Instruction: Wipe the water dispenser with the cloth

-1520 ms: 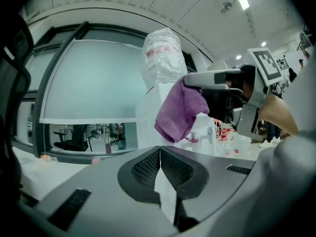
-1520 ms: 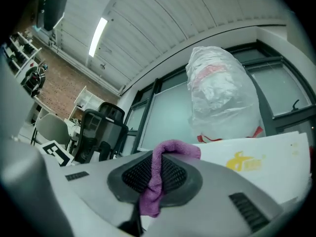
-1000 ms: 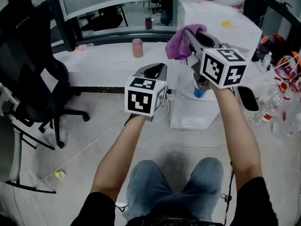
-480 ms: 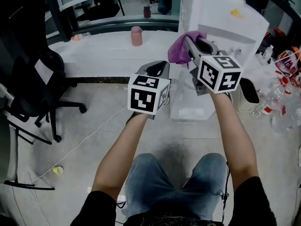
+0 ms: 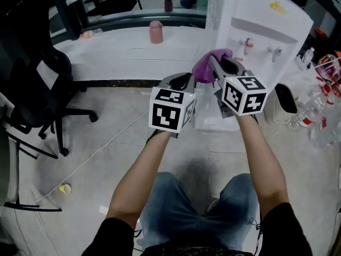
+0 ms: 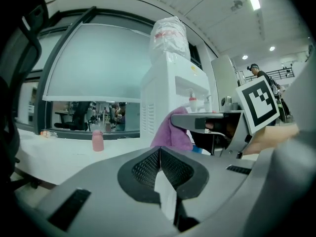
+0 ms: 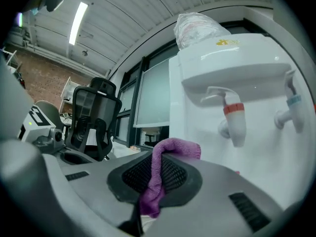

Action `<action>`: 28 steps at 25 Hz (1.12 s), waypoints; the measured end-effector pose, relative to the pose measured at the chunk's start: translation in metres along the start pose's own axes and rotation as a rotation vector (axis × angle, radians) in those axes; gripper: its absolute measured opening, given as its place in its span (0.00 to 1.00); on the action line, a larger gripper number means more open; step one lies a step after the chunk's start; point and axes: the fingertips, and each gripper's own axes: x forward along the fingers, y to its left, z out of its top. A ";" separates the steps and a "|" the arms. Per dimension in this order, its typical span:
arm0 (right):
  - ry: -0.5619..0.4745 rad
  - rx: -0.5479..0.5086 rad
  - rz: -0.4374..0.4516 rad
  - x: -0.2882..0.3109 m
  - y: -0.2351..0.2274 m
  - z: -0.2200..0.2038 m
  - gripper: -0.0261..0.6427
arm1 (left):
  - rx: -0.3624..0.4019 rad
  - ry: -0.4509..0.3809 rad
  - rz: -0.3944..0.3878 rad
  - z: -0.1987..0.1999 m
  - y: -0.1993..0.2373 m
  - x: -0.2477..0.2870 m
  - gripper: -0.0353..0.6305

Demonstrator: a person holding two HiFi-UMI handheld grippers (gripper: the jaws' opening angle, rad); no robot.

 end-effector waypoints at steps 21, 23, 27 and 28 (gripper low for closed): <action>0.095 0.034 0.043 0.001 -0.003 -0.096 0.09 | -0.029 0.090 0.023 -0.074 -0.003 0.021 0.09; 0.097 0.035 0.044 0.000 -0.003 -0.100 0.09 | -0.026 0.096 0.018 -0.078 -0.006 0.023 0.09; 0.084 0.020 0.048 -0.006 0.002 -0.103 0.09 | -0.015 0.100 0.016 -0.084 -0.007 0.025 0.09; 0.078 0.014 0.059 -0.008 0.006 -0.104 0.09 | -0.013 0.099 0.018 -0.086 -0.007 0.026 0.09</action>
